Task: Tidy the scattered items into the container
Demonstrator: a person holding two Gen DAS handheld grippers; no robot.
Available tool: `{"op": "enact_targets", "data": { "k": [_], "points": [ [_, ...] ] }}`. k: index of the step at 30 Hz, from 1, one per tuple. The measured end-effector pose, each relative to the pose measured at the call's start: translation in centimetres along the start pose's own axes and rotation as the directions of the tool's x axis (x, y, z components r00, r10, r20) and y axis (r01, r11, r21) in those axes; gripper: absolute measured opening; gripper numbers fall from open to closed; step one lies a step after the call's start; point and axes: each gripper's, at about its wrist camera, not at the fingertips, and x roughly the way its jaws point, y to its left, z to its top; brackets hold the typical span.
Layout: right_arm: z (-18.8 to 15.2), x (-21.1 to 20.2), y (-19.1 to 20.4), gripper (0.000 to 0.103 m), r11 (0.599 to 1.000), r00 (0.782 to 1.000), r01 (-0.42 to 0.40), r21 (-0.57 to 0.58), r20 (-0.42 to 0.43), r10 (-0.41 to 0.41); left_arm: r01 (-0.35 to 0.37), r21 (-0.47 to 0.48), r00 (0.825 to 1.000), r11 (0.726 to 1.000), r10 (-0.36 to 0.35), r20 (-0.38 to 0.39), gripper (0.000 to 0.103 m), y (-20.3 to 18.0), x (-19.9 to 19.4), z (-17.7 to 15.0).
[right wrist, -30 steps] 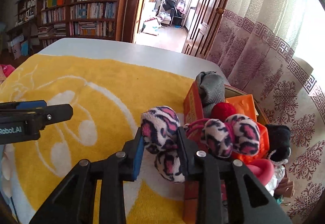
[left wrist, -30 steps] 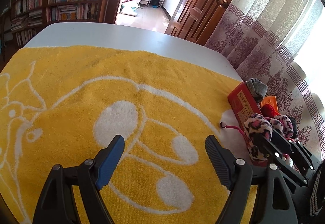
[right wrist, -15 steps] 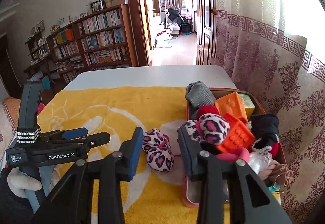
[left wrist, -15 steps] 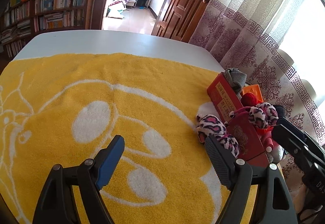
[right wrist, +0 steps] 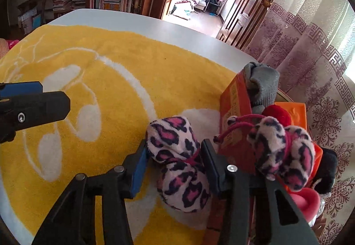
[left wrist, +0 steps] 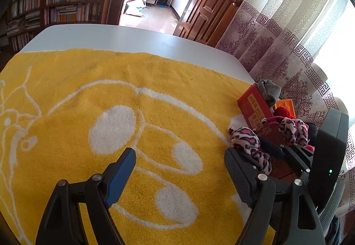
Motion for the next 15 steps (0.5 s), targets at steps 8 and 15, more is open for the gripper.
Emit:
{"op": "enact_targets", "data": {
  "k": [8, 15],
  "points": [
    [-0.2, -6.8, -4.6, 0.024, 0.967, 0.977, -0.162, 0.196, 0.171, 0.129, 0.0, 0.003, 1.0, 1.0, 0.0, 0.011, 0.084, -0.3, -0.3, -0.1],
    [0.1, -11.1, -9.2, 0.008, 0.928, 0.936, -0.269, 0.258, 0.298, 0.188, -0.004, 0.028, 1.0, 1.0, 0.004, 0.008, 0.084, -1.2, -0.3, -0.3]
  ]
}}
